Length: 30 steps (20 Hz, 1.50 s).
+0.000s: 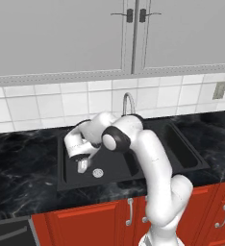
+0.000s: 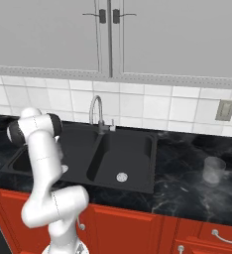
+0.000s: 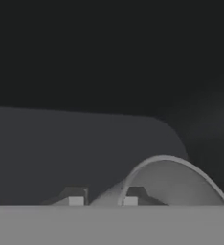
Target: Place the glass cup in the left basin and the glass cup in the right basin of the sink.
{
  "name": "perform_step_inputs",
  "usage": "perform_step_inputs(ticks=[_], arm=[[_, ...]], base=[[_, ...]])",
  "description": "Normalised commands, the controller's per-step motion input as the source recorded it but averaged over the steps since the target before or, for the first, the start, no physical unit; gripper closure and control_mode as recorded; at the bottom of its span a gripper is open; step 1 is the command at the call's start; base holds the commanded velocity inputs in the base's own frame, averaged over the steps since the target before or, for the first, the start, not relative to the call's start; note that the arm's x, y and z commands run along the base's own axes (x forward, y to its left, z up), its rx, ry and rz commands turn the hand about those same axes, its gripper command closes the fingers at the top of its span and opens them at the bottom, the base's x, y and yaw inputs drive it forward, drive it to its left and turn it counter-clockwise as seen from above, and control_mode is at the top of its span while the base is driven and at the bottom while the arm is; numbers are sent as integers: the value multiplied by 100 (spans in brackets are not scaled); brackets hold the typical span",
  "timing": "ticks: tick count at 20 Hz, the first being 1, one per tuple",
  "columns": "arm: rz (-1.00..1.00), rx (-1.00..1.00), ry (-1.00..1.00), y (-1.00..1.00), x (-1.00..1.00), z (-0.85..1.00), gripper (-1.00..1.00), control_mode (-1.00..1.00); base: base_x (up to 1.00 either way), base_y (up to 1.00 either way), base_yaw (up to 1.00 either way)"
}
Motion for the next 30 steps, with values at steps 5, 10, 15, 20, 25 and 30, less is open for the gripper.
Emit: perform_step_inputs(ticks=[5,10,15,20,25,30], arm=[[0,-8,-4,14,14,-27,-100,-100],[1,-4,-17,-1,-21,20,-100,-100],[2,0,-19,-9,-27,33,-100,-100],[2,0,-19,-5,-24,48,-100,-100],[2,0,-14,-17,-17,33,-100,-100],[-1,0,-8,-27,0,30,-100,-100]], base=[[0,0,0],[0,0,0],[0,0,0],[0,0,0],[0,0,0],[0,0,0]])
